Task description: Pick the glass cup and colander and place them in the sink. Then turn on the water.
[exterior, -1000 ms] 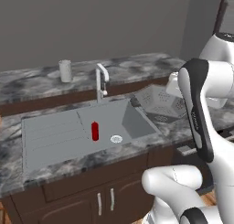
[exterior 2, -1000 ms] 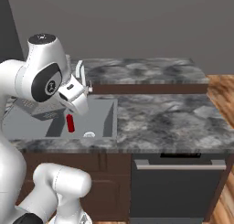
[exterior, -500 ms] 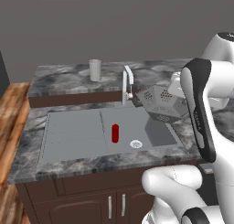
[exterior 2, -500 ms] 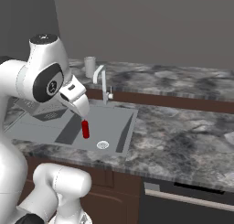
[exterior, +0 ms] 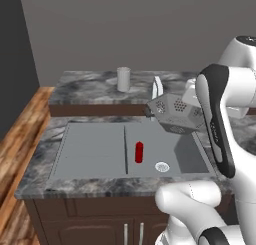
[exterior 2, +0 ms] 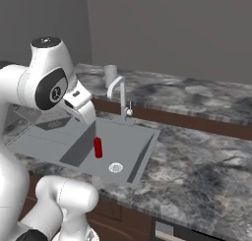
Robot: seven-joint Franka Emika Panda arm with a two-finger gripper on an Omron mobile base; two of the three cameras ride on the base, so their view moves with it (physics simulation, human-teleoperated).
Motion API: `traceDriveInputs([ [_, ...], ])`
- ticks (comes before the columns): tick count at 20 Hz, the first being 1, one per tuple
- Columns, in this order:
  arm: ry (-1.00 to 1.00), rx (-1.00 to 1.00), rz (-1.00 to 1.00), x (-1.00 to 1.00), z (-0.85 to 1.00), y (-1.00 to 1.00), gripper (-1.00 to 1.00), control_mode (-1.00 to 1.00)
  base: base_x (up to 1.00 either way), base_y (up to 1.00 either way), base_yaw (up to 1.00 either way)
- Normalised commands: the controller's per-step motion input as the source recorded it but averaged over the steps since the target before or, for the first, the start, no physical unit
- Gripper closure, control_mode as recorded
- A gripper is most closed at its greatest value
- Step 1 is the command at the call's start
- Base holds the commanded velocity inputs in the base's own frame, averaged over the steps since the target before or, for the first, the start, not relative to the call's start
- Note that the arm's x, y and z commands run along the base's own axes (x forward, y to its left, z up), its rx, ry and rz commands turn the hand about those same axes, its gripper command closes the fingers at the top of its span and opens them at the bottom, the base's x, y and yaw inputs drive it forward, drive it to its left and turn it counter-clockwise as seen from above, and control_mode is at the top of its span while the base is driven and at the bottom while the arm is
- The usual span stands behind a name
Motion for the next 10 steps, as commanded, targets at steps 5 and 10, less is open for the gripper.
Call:
traceDriveInputs([
  [5,0.00,0.00,0.00,0.00,0.00,0.00,1.00,1.00,0.98,-0.73,0.01],
  [10,0.00,0.00,0.00,0.00,0.00,0.00,1.00,1.00,0.62,-0.66,-0.12],
])
